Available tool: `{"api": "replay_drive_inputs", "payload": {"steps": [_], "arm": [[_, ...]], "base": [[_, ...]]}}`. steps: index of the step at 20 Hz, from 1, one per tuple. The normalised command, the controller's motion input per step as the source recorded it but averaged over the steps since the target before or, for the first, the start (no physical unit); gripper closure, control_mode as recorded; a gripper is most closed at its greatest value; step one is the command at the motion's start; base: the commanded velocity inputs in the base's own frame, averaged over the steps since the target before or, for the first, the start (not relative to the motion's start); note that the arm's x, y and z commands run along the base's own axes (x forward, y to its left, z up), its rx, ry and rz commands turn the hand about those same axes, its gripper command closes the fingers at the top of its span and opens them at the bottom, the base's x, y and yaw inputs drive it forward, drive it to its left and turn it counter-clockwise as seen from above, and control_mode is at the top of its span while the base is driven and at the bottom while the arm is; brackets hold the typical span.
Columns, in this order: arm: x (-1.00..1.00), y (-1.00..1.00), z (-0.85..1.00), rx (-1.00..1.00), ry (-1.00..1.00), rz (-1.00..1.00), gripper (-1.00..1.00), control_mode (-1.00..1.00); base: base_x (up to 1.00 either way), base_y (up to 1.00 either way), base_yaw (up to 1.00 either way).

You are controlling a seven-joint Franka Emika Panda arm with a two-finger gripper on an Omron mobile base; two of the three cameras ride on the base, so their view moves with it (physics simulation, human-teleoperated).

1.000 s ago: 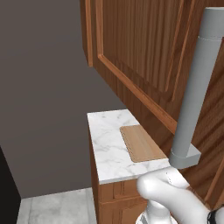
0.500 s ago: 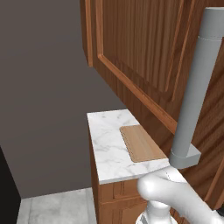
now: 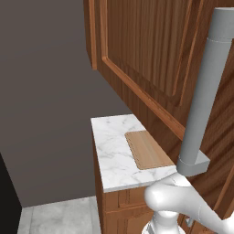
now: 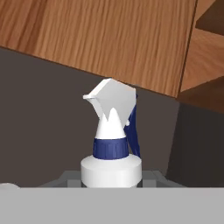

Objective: Grab the spray bottle from the cabinet, then place it next to the cutting board for sanitizing. Then grab the dish brush from the countertop next to the sink and place it next to the cutting board.

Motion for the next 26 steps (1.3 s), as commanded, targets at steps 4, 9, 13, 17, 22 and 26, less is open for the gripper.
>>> {"api": "replay_drive_inputs", "payload": {"steps": [4, 9, 13, 17, 22, 26], "arm": [[0.04, 0.0, -0.36, -0.03, 0.0, 0.01, 1.0, -1.0], [0.16, 0.0, -0.33, -0.04, 0.0, -0.06, 1.0, -1.0], [0.18, 0.0, -0.33, -0.02, 0.0, -0.1, 1.0, -1.0], [0.17, 0.0, -0.34, 0.0, 0.0, -0.03, 1.0, -1.0], [0.29, 0.0, -0.34, 0.0, 0.0, 0.0, 1.0, -1.0], [0.3, 0.0, -0.3, 0.0, 0.0, 0.0, 1.0, -1.0]], "base": [[0.0, 0.0, 0.0], [0.0, 0.0, 0.0], [0.0, 0.0, 0.0], [0.0, 0.0, 0.0], [0.0, 0.0, 0.0], [0.0, 0.0, 0.0]]}}
